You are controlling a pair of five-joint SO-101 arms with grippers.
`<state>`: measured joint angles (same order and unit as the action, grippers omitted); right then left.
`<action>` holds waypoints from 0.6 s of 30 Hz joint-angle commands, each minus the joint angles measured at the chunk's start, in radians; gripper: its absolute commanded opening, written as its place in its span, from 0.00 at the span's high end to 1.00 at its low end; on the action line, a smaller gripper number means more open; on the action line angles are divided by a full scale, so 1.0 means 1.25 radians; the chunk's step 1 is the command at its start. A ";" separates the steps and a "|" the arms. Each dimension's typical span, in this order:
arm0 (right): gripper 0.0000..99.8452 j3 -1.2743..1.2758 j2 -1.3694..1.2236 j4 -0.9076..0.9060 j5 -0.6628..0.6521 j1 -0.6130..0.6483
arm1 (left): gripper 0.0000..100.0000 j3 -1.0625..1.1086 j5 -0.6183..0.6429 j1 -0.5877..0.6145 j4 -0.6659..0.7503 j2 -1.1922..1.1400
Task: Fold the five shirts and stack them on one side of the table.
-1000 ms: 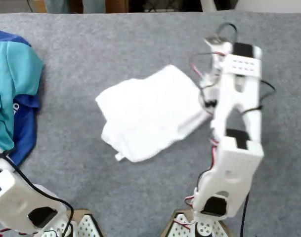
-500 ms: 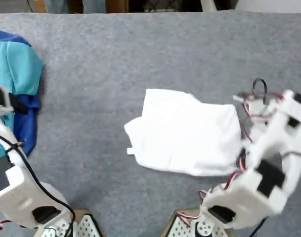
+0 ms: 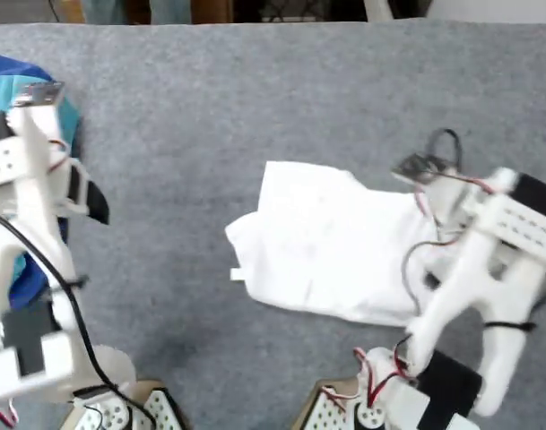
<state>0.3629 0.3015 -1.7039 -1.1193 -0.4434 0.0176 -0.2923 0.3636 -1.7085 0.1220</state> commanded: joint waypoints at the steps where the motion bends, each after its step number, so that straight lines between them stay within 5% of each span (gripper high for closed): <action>1: 0.86 -0.037 0.025 0.077 0.144 0.102 | 0.75 0.116 0.066 -0.114 0.092 0.160; 9: 0.96 0.047 0.025 0.183 0.234 0.059 | 0.70 0.231 0.245 -0.452 0.292 0.173; 13: 0.96 0.174 0.025 0.322 0.245 0.032 | 0.70 0.174 0.342 -0.546 0.382 0.071; 18: 0.96 0.295 0.025 0.519 0.415 -0.038 | 0.69 0.031 0.502 -0.608 0.435 -0.104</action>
<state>0.6774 0.3015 -1.1884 -0.7096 -0.4358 0.1941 0.2248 -0.3575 -1.1960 0.0775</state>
